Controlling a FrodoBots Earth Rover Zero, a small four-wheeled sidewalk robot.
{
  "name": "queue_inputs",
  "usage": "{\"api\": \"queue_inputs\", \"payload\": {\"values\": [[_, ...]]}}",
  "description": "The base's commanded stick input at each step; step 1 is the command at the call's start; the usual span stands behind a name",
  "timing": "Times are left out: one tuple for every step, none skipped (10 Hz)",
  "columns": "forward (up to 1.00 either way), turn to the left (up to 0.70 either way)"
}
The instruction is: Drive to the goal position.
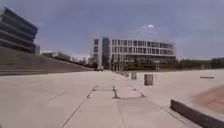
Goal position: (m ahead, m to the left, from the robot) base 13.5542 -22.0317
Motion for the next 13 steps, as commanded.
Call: {"api": "queue_inputs", "payload": {"values": [[0.70, -0.35], [0.70, -0.35], [0.70, -0.35], [0.70, -0.35], [0.70, -0.35], [0.70, -0.35], [0.70, -0.35], [0.70, -0.35], [0.70, -0.35], [0.70, -0.35], [0.70, -0.35], [0.70, -0.35], [0.70, -0.35]]}}
